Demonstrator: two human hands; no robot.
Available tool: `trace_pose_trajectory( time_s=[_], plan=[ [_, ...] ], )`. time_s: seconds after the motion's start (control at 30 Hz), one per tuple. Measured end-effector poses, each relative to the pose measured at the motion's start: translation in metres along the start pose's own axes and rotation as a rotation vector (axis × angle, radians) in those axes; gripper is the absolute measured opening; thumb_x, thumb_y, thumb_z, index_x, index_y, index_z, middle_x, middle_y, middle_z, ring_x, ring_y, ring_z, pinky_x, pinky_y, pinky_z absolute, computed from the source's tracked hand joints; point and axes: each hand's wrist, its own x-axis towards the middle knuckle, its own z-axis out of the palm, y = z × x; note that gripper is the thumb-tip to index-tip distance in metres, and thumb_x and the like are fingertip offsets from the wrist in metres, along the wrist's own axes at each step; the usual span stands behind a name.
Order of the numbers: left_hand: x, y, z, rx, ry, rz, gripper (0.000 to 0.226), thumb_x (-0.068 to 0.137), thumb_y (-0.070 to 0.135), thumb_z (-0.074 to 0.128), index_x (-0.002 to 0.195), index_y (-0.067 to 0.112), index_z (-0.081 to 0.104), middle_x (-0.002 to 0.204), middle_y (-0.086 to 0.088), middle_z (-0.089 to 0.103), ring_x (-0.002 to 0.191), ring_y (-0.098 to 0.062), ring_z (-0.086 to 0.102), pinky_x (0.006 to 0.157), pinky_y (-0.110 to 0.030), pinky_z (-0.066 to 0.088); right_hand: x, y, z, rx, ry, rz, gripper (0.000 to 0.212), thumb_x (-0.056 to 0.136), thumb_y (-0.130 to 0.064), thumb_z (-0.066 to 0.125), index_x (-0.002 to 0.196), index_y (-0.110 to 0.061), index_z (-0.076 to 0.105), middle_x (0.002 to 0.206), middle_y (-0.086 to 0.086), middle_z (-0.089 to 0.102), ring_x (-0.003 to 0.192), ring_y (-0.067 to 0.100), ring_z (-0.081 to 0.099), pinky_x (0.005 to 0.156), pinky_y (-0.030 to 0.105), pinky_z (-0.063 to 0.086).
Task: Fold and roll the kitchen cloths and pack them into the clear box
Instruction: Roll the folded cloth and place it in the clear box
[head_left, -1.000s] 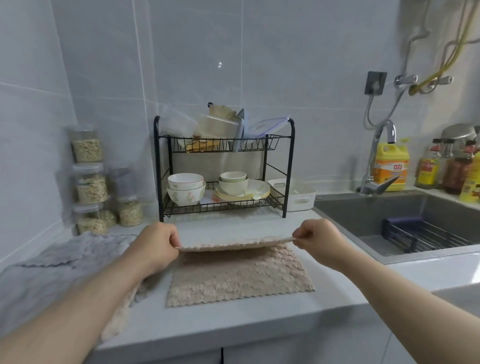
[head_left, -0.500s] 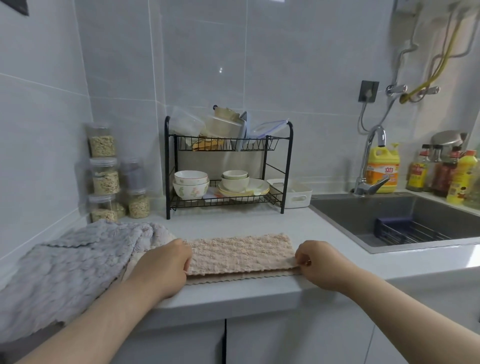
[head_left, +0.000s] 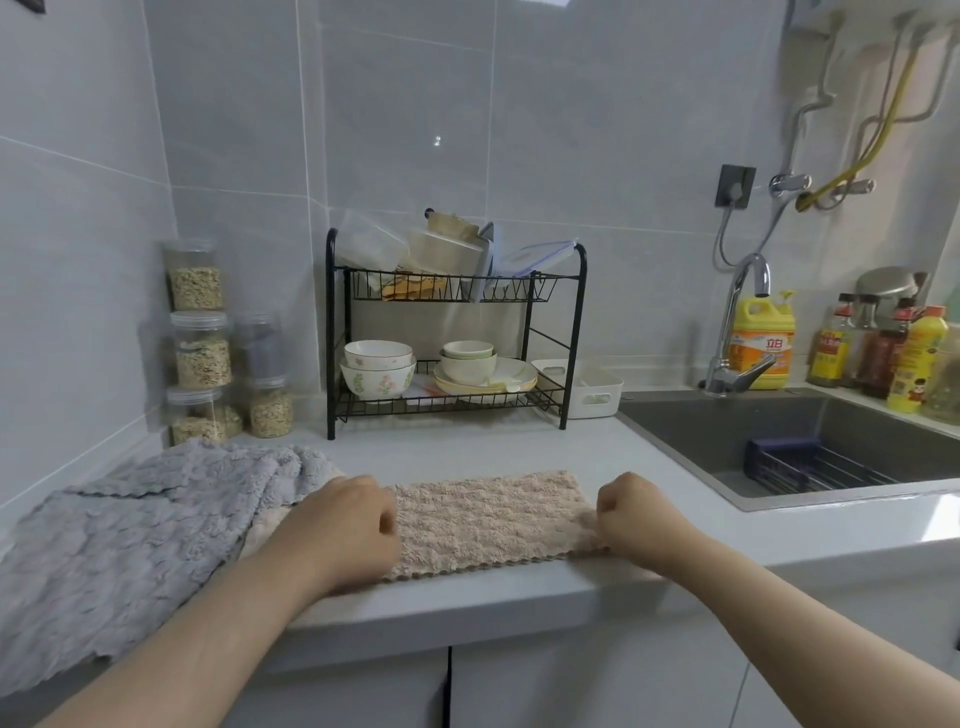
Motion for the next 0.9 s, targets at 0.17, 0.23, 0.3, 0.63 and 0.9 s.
trace_pose_trajectory(
  time_s=[0.17, 0.23, 0.3, 0.63, 0.9],
  plan=[
    [0.013, 0.001, 0.027, -0.049, -0.130, -0.037, 0.049, 0.093, 0.049, 0.044, 0.140, 0.036, 0.044, 0.141, 0.008, 0.042, 0.130, -0.015, 0.037, 0.107, -0.036, 0.035, 0.026, -0.020, -0.006, 0.352, -0.023, 0.400, 0.007, 0.081, -0.013, 0.051, 0.083, -0.006, 0.048, 0.067, 0.007, 0.039, 0.062, 0.023, 0.035, 0.057, 0.029, 0.028],
    [0.010, -0.004, 0.040, -0.033, -0.114, -0.051, 0.052, 0.093, 0.056, 0.040, 0.143, 0.040, 0.038, 0.143, 0.011, 0.036, 0.131, -0.013, 0.031, 0.107, -0.036, 0.031, 0.036, -0.026, -0.004, 0.408, -0.096, 0.471, 0.022, 0.081, -0.021, 0.059, 0.095, -0.007, 0.050, 0.072, 0.008, 0.040, 0.061, 0.023, 0.039, 0.059, 0.030, 0.033],
    [0.009, -0.008, 0.043, -0.043, -0.086, -0.050, 0.053, 0.092, 0.058, 0.040, 0.143, 0.042, 0.036, 0.142, 0.013, 0.036, 0.130, -0.011, 0.030, 0.108, -0.035, 0.030, 0.043, -0.032, 0.000, 0.423, -0.146, 0.525, 0.023, 0.084, -0.026, 0.061, 0.095, -0.011, 0.048, 0.079, 0.007, 0.041, 0.061, 0.022, 0.041, 0.056, 0.027, 0.036],
    [0.009, -0.011, 0.043, -0.130, -0.065, -0.062, 0.055, 0.090, 0.059, 0.046, 0.142, 0.044, 0.037, 0.138, 0.017, 0.035, 0.129, -0.007, 0.028, 0.109, -0.035, 0.030, 0.052, -0.025, 0.009, 0.499, -0.123, 0.328, 0.037, 0.073, -0.026, 0.065, 0.099, -0.002, 0.054, 0.089, 0.015, 0.062, 0.072, 0.029, 0.060, 0.062, 0.035, 0.046],
    [0.008, -0.010, 0.043, -0.137, -0.066, -0.074, 0.054, 0.089, 0.056, 0.050, 0.140, 0.043, 0.041, 0.140, 0.017, 0.035, 0.133, -0.008, 0.027, 0.111, -0.033, 0.027, 0.043, 0.009, 0.013, 0.708, -0.203, 0.122, 0.054, 0.084, 0.002, 0.060, 0.116, -0.042, 0.061, 0.114, 0.010, 0.057, 0.082, 0.017, 0.070, 0.072, 0.033, 0.060]
  ],
)
